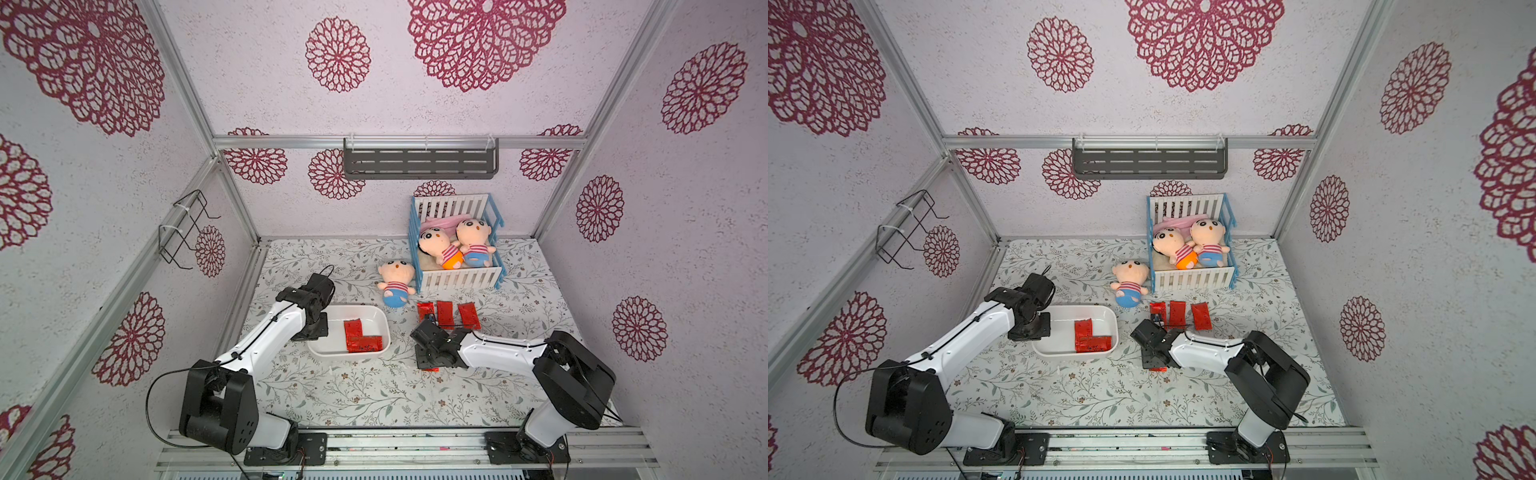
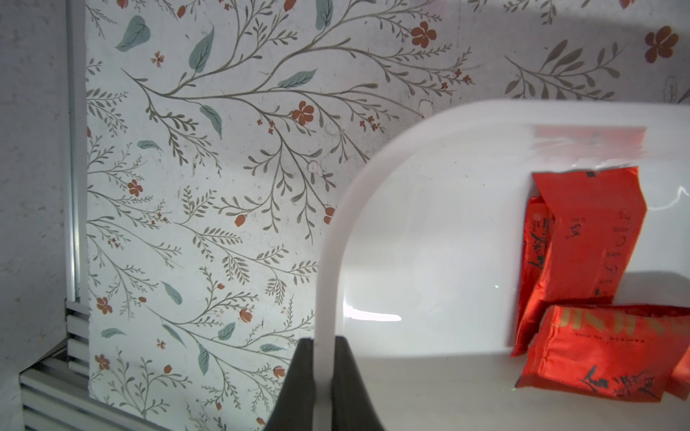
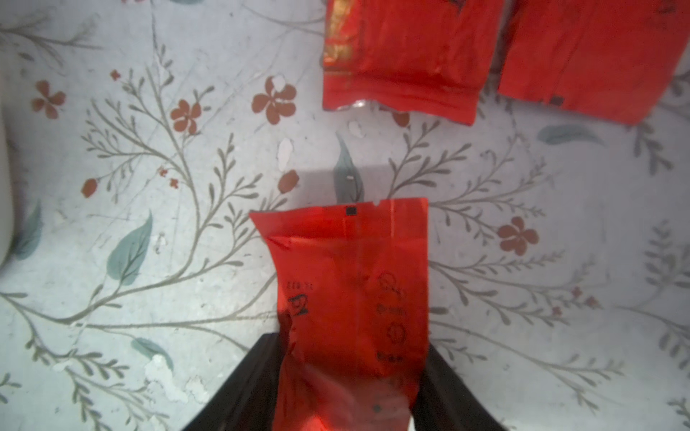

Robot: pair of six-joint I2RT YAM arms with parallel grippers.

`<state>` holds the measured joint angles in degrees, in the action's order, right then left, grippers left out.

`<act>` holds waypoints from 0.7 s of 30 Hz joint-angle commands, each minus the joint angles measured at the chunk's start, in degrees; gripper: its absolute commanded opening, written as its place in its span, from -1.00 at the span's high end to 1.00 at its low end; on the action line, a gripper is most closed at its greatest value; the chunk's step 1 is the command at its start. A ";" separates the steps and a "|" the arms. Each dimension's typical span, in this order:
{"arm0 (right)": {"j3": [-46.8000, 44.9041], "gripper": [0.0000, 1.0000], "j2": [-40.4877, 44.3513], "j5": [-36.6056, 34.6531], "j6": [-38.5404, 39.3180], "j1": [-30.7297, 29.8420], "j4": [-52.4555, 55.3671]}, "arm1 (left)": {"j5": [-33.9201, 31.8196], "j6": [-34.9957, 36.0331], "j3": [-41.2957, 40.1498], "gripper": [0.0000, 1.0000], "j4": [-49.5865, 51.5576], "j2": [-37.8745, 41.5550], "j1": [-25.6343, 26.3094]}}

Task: Take the tea bags out of the storage box
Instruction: Adjust the tea bag at the center of the board.

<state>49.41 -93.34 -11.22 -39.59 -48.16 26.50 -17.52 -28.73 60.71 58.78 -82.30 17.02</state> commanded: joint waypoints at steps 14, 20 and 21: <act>-0.09 -0.51 7.05 3.40 1.14 1.23 0.65 | -1.72 0.03 0.93 1.00 1.23 0.06 1.14; 3.79 -0.59 10.46 -0.80 3.22 2.34 4.52 | -1.93 -0.01 0.98 1.00 1.31 0.05 1.27; 4.14 -0.59 11.01 -0.85 3.77 2.50 4.20 | -2.02 -0.01 0.98 1.00 1.31 0.04 1.34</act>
<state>50.87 -85.45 -9.34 -37.95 -46.59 29.93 -17.91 -28.75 60.71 58.81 -82.30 17.61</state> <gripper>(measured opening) 0.793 0.096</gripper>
